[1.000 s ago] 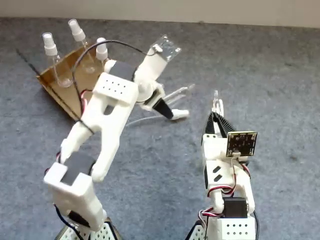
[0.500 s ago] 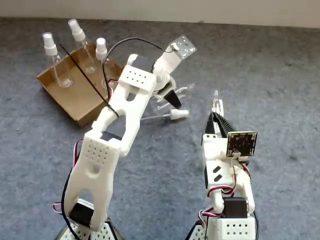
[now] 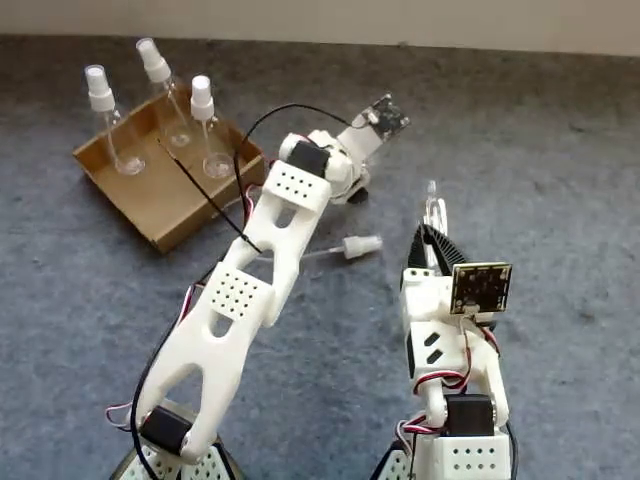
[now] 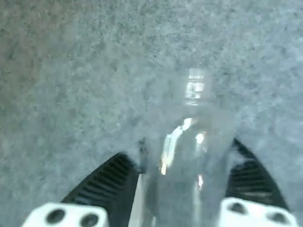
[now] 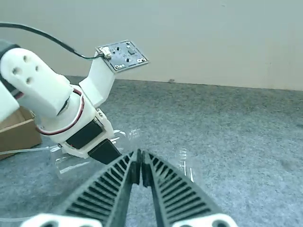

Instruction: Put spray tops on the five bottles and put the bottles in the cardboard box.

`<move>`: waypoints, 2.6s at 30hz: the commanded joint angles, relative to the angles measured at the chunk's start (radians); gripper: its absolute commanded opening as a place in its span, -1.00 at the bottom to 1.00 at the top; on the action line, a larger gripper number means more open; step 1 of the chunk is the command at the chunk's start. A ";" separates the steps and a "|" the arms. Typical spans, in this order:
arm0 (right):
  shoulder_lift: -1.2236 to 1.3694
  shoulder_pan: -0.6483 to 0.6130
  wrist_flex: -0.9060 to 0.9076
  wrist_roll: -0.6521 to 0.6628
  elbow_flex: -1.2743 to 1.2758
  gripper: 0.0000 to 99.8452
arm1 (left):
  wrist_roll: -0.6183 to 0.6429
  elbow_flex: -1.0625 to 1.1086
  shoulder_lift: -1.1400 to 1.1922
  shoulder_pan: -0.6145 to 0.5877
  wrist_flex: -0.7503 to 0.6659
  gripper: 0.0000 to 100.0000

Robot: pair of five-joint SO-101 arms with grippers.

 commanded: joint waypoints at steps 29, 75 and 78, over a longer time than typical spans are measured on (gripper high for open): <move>-0.004 -0.005 -0.027 -0.008 0.133 -0.99 | -0.006 -0.074 -0.621 -0.010 0.454 -0.92; -0.002 -0.005 -0.027 -0.008 0.133 -0.99 | -0.014 2.052 -1.951 -0.013 0.038 -0.92; -0.002 -0.005 -0.027 -0.008 0.133 -0.99 | -0.014 2.183 -1.949 -0.013 -0.037 -0.92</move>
